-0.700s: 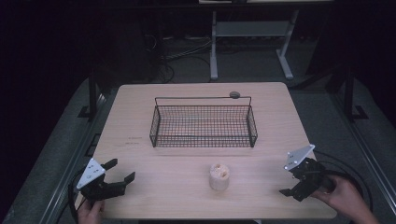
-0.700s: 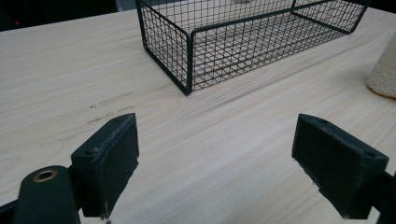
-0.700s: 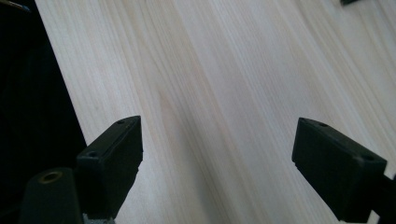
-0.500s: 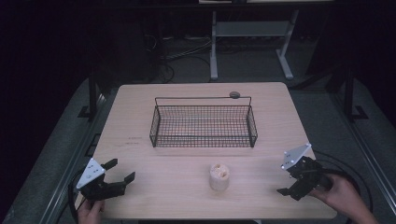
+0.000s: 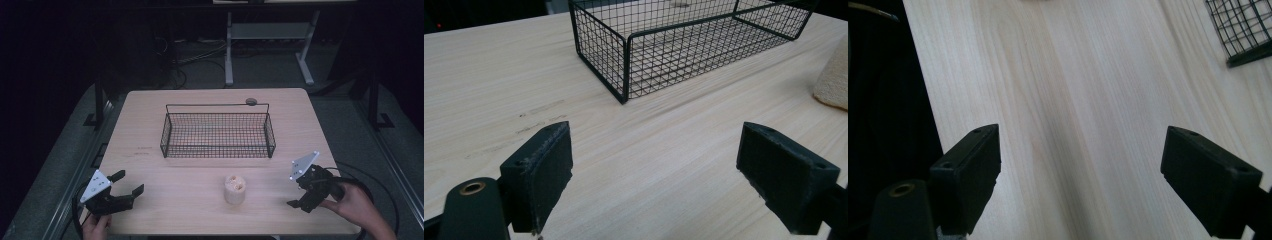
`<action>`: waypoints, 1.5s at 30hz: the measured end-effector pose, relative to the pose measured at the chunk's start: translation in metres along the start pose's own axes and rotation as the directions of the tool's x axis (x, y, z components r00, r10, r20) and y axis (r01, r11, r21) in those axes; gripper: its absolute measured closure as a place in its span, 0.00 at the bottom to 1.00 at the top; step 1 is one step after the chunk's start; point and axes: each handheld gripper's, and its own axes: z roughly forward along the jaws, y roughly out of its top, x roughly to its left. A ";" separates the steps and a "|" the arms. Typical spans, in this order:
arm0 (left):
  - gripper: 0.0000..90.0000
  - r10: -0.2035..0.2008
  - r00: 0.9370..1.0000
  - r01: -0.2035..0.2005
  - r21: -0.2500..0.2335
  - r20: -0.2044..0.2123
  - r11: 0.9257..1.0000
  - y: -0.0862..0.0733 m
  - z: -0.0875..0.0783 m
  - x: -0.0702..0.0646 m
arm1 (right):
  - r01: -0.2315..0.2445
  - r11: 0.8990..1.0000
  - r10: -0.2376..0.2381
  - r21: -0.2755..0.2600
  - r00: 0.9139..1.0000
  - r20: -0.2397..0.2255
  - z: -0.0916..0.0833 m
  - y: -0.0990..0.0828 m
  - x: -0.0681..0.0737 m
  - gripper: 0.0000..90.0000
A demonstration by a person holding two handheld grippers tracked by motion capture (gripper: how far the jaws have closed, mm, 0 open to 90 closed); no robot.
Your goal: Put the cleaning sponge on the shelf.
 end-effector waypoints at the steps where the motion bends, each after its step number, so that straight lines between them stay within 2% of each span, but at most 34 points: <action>1: 0.16 0.002 1.000 -0.002 -0.001 -0.001 1.000 0.000 0.000 0.000 | 0.001 1.000 -0.001 0.001 1.000 0.001 0.000 0.001 0.000 0.17; 7: 0.16 0.004 1.000 -0.004 -0.001 0.000 1.000 0.000 0.000 0.000 | 0.032 0.999 -0.032 -0.004 0.999 -0.001 0.001 0.013 0.001 0.17; 20: 0.16 0.005 1.000 -0.005 -0.004 0.005 1.000 0.001 0.000 0.000 | 0.058 0.998 -0.058 0.021 0.998 -0.025 0.001 0.032 -0.001 0.17; 32: 0.16 0.006 1.000 -0.006 -0.004 0.010 1.000 0.001 0.000 0.000 | 0.105 0.993 -0.103 0.044 0.993 -0.057 0.010 0.056 0.000 0.17; 38: 0.16 0.006 1.000 -0.006 -0.005 0.011 1.000 0.001 0.000 -0.001 | 0.112 0.992 -0.108 0.051 0.992 -0.068 0.013 0.065 0.000 0.17; 45: 0.16 0.009 1.000 -0.009 -0.003 0.013 1.000 0.001 0.000 -0.002 | 0.145 0.988 -0.140 0.053 0.986 -0.085 0.020 0.083 0.003 0.17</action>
